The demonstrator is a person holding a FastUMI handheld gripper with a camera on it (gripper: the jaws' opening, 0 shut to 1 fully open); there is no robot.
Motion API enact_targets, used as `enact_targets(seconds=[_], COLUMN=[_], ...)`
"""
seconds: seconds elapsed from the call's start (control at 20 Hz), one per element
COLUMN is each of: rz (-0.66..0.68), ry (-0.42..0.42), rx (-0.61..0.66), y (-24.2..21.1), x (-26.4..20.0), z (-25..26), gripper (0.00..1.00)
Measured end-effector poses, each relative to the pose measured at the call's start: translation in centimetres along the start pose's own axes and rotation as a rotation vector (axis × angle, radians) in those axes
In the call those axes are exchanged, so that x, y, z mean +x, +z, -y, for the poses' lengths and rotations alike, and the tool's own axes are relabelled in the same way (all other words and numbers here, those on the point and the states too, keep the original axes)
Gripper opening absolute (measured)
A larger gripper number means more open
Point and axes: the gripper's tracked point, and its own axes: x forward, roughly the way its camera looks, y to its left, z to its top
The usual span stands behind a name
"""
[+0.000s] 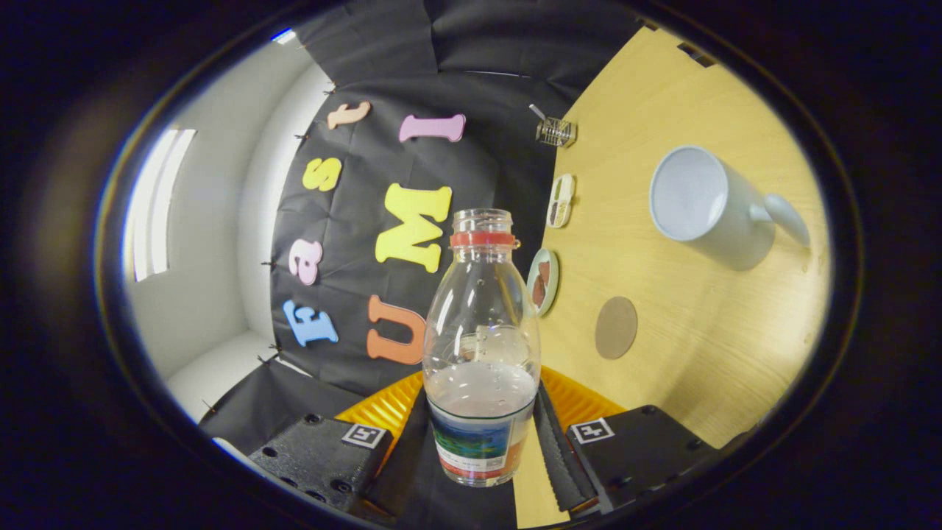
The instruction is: Take the bottle from table, then pour the juice into the cup, finally place the bottle on the coaster
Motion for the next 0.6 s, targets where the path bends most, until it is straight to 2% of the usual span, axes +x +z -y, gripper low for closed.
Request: enact_targets(seconds=[0.6], rz=[0.025], ry=[0.046], rx=[0.182], y=[1.8], x=[-0.3], z=[-1.7], gripper=[0.76])
